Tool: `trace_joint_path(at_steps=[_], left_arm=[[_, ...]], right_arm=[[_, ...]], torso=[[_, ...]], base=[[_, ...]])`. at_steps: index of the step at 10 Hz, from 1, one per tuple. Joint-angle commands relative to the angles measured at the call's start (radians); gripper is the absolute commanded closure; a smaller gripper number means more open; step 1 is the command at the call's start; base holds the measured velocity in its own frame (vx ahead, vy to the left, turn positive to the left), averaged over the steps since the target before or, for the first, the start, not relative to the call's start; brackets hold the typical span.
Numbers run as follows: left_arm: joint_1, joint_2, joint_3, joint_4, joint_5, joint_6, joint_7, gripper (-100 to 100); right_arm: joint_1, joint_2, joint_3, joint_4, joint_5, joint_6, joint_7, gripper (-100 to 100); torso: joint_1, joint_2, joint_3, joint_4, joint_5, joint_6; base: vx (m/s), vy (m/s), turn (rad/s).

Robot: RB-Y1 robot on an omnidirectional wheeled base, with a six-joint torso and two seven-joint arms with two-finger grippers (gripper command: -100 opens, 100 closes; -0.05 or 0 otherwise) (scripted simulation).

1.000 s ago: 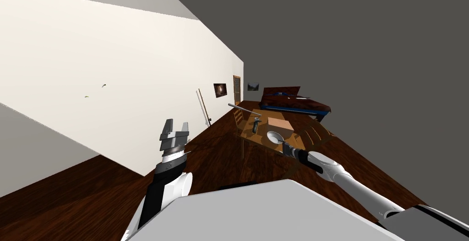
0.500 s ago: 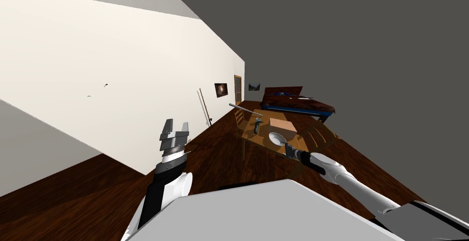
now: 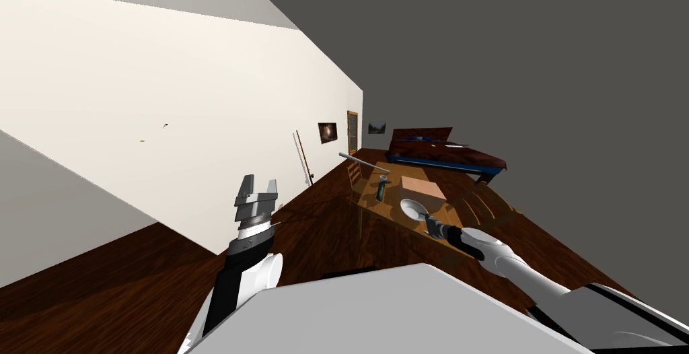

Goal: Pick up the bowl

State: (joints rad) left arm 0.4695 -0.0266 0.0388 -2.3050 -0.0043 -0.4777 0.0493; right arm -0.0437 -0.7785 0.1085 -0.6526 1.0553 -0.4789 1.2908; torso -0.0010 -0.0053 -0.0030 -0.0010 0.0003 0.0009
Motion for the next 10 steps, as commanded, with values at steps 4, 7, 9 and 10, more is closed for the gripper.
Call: trace_joint_path(at_steps=[4, 7, 9, 10], left_arm=[[0.000, 0.000, 0.000, 0.000, 0.000, 0.000, 0.000, 0], [0.000, 0.000, 0.000, 0.000, 0.000, 0.000, 0.000, 0], [0.000, 0.000, 0.000, 0.000, 0.000, 0.000, 0.000, 0], [0.000, 0.000, 0.000, 0.000, 0.000, 0.000, 0.000, 0]], right_arm=[[-0.013, 0.002, 0.015, 0.118, 0.044, 0.018, 0.051, -100], [-0.006, 0.017, 0.027, 0.145, 0.055, 0.020, 0.060, -100], [-0.002, 0.013, 0.031, 0.131, 0.057, 0.027, 0.042, -100], [-0.003, 0.014, 0.029, 0.136, 0.056, 0.023, 0.050, 0]], torso=[[-0.001, -0.004, -0.002, -0.001, 0.000, 0.000], [-0.002, 0.003, 0.002, 0.001, -0.001, 0.000], [-0.001, 0.004, 0.002, 0.001, 0.000, 0.000], [0.000, 0.005, 0.003, 0.001, 0.000, 0.000]], base=[[0.123, -0.017, 0.084], [0.049, -0.042, 0.026], [0.024, -0.017, 0.009], [0.000, 0.000, 0.000]])
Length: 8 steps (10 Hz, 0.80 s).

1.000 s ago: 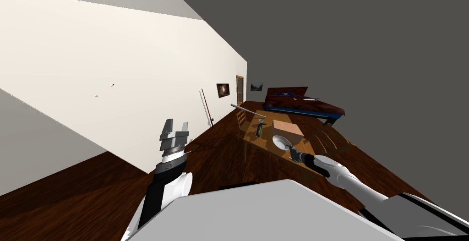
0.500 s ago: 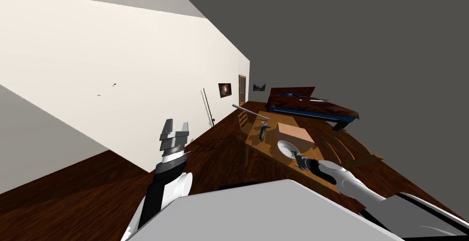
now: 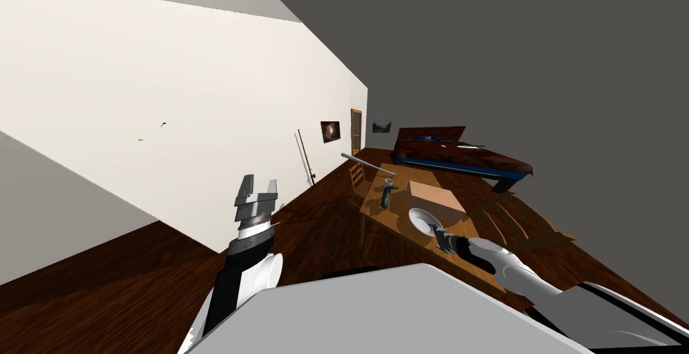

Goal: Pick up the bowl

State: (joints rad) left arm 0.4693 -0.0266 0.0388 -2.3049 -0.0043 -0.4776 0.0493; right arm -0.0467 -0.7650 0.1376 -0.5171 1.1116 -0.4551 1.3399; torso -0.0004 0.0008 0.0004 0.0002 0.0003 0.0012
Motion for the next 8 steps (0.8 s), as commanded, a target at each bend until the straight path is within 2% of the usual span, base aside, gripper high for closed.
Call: trace_joint_path(at_steps=[1, 5, 7, 8], left_arm=[[0.000, 0.000, 0.000, 0.000, 0.000, 0.000, 0.000, 0], [0.000, 0.000, 0.000, 0.000, 0.000, 0.000, 0.000, 0], [0.000, 0.000, 0.000, 0.000, 0.000, 0.000, 0.000, 0], [0.000, 0.000, 0.000, 0.000, 0.000, 0.000, 0.000, 0]], right_arm=[[-0.009, 0.017, 0.001, 0.018, -0.003, 0.031, -0.014, -100], [-0.026, 0.052, 0.002, 0.055, -0.009, 0.093, -0.043, -100], [-0.032, 0.054, -0.005, 0.067, -0.013, 0.084, -0.025, -100], [-0.031, 0.054, -0.004, 0.066, -0.013, 0.086, -0.028, 100]], torso=[[0.000, 0.000, 0.000, 0.000, 0.000, 0.000], [-0.005, 0.007, 0.004, 0.002, -0.001, 0.000], [-0.002, 0.004, 0.003, 0.001, -0.001, 0.001], [-0.001, 0.002, 0.001, 0.001, 0.000, 0.000]], base=[[-0.050, -0.053, 0.232], [-0.101, -0.078, 0.236], [-0.032, -0.021, 0.015], [0.000, 0.000, 0.000]])
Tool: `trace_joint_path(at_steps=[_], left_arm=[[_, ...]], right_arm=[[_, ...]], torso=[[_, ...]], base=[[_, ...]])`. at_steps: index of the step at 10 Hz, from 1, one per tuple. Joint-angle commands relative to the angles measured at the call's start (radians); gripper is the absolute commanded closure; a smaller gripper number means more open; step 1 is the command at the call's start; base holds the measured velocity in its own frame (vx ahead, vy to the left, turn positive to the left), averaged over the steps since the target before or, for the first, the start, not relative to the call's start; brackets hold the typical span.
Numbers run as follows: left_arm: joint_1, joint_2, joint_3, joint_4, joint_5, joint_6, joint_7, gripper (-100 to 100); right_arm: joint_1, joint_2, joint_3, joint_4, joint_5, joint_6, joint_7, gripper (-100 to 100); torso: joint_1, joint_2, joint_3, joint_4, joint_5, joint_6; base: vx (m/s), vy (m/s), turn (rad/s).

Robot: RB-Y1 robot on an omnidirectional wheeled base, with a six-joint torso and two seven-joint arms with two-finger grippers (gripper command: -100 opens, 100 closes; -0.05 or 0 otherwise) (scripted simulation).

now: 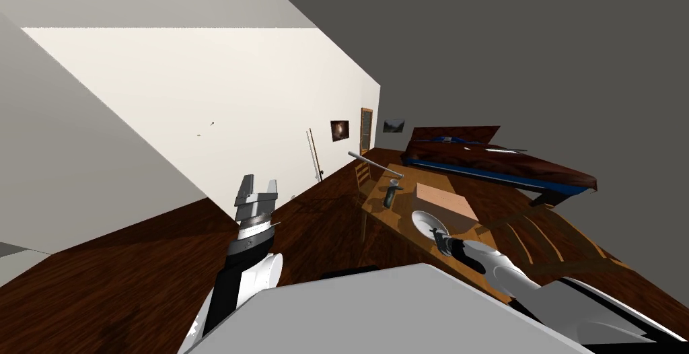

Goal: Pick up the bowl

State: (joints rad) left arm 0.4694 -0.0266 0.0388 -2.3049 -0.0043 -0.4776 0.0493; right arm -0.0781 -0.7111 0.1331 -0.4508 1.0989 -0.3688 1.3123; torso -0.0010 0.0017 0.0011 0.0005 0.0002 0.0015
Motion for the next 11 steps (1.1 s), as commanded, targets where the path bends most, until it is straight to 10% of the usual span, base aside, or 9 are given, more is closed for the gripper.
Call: trace_joint_path(at_steps=[1, 4, 5, 6, 10, 11], left_arm=[[0.000, 0.000, 0.000, 0.000, 0.000, 0.000, 0.000, 0], [0.000, 0.000, 0.000, 0.000, 0.000, 0.000, 0.000, 0], [0.000, 0.000, 0.000, 0.000, 0.000, 0.000, 0.000, 0], [0.000, 0.000, 0.000, 0.000, 0.000, 0.000, 0.000, 0], [0.000, 0.000, 0.000, 0.000, 0.000, 0.000, 0.000, 0], [0.000, 0.000, 0.000, 0.000, 0.000, 0.000, 0.000, 0]], right_arm=[[0.000, 0.000, 0.000, 0.000, 0.000, 0.000, 0.000, 100], [0.001, 0.001, 0.000, 0.000, 0.000, -0.001, -0.001, 100], [0.001, 0.001, 0.000, 0.001, 0.000, -0.001, -0.001, 0], [0.011, -0.013, 0.006, -0.024, 0.006, -0.014, -0.006, 100], [0.026, -0.040, 0.004, -0.050, 0.010, -0.061, 0.020, 100], [0.028, -0.042, 0.004, -0.053, 0.010, -0.064, 0.021, 0]], torso=[[0.000, 0.000, 0.000, 0.000, 0.000, 0.000], [0.001, 0.000, 0.000, 0.000, 0.001, 0.000], [0.002, 0.000, 0.000, 0.001, 0.001, 0.000], [0.002, 0.000, 0.000, 0.001, 0.001, 0.000], [0.008, -0.008, -0.004, -0.001, 0.004, 0.001], [0.006, -0.005, -0.003, 0.000, 0.003, -0.001]], base=[[0.000, 0.000, 0.000], [0.000, 0.000, 0.000], [0.000, 0.000, 0.000], [0.046, 0.042, -0.199], [0.107, 0.075, -0.219], [0.010, 0.008, 0.010]])
